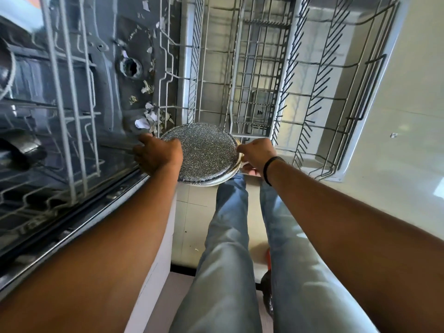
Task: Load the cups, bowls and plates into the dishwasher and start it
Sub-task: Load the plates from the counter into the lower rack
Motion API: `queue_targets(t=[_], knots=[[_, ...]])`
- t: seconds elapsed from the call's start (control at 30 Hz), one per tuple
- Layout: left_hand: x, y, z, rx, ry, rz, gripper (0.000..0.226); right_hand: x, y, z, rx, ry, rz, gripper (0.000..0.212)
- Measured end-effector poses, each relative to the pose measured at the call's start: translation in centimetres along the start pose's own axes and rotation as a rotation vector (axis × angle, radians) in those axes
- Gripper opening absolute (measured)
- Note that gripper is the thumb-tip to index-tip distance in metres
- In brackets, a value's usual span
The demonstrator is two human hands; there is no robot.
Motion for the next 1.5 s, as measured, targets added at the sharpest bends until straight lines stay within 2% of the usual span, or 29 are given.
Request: queue_targets(t=[0.07, 0.13, 0.2, 0.3, 0.37, 0.57, 0.7, 0.87, 1.0, 1.13, 1.3, 1.5], knots=[[1.3, -1.7, -0.3, -0.115, -0.013, -0.023, 0.066, 0.4, -1.1, 0.4, 0.009, 0.0, 0.003, 0.014], [2.4, -3.9, -0.4, -0.311, -0.014, -0.04, 0.06, 0.9, -2.3, 0.9, 0.023, -0.004, -0.005, 0.022], [3.9, -7.0, -0.1, -0.526, 0.005, -0.017, 0.051, 1.4, -4.4, 1.7, 0.048, -0.045, -0.01, 0.02], [5.8, -11.7, 0.6, -0.724, 0.045, 0.087, 0.042, 2.1, -8.7, 3.6, 0.096, -0.094, 0.0, 0.016], [7.6, -14.6, 1.3, -0.766, 0.019, 0.2, 0.038, 2.5, -12.5, 5.0, 0.143, -0.124, 0.013, 0.017], [14.4, -19.7, 2.3, -0.679, -0.124, 0.549, 0.032, 4.4, -24.5, 9.0, 0.329, -0.206, 0.032, 0.016], [18.5, -20.4, 4.1, -0.593, -0.155, 0.611, 0.031, 6.5, -30.5, 10.1, 0.41, -0.267, 0.064, 0.013], [23.5, -21.1, 5.3, -0.379, -0.45, 0.51, 0.034, 9.1, -34.9, 10.0, 0.454, -0.322, 0.091, 0.018], [26.0, -23.1, 5.5, -0.252, -0.698, 0.41, 0.015, 9.8, -37.4, 10.2, 0.528, -0.422, 0.15, 0.021], [27.4, -26.0, 5.3, -0.158, -0.964, 0.378, 0.009, 9.0, -39.2, 11.1, 0.563, -0.461, 0.229, 0.019], [31.3, -28.4, 7.2, -0.131, -1.159, 0.307, 0.012, 4.4, -43.7, 13.5, 0.698, -0.527, 0.325, 0.014], [37.1, -30.3, 14.9, -0.038, -1.35, 0.008, 0.008, -4.7, -51.0, 13.5, 0.856, -0.614, 0.506, 0.014]])
Point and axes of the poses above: each hand's wrist, its own y-axis towards the middle knuckle, its own x-axis out of the back of the hand, z = x × y, the point moved 4 cm from there along y, towards the middle knuckle
